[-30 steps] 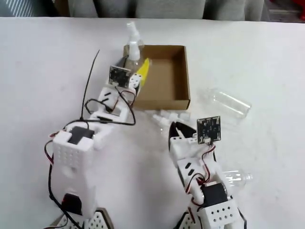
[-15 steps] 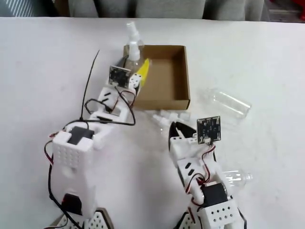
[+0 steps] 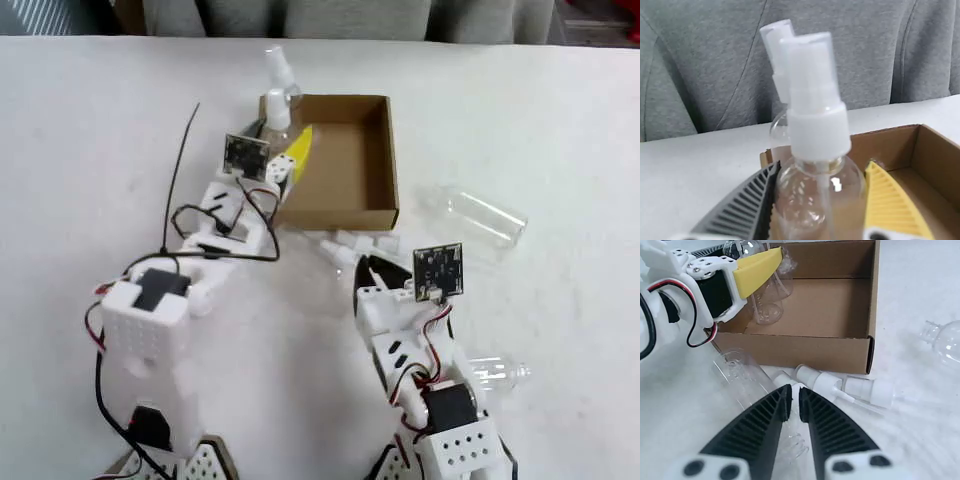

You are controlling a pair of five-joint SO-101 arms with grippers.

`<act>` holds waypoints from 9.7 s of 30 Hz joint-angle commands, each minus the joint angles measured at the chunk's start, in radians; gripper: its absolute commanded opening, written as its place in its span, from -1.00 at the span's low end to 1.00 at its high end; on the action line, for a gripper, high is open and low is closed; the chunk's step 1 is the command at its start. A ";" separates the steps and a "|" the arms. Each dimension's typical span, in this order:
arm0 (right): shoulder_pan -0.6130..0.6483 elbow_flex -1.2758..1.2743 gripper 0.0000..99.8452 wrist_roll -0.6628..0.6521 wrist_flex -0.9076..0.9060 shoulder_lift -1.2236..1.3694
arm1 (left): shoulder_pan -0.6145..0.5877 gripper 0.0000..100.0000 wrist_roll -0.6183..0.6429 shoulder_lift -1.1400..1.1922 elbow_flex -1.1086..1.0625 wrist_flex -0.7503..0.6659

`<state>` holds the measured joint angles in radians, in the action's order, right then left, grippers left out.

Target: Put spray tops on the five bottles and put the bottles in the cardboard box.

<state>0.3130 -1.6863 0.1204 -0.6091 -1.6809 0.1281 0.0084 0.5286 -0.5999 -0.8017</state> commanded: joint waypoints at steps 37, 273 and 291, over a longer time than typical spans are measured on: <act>-0.008 -0.009 -0.97 -0.012 0.001 -0.004 | -0.056 -0.16 0.061 -0.433 -0.233 0.316; -0.423 0.009 -0.97 -0.239 0.117 -0.004 | -0.542 -0.31 -0.275 -0.420 0.512 2.120; -0.423 0.009 -0.97 -0.241 0.117 -0.005 | -0.576 -0.32 -0.281 -0.079 0.760 2.231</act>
<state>-0.1166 -1.6786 -0.1082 -0.5125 -1.6809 -0.4442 -0.2616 0.4703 0.1504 1.4308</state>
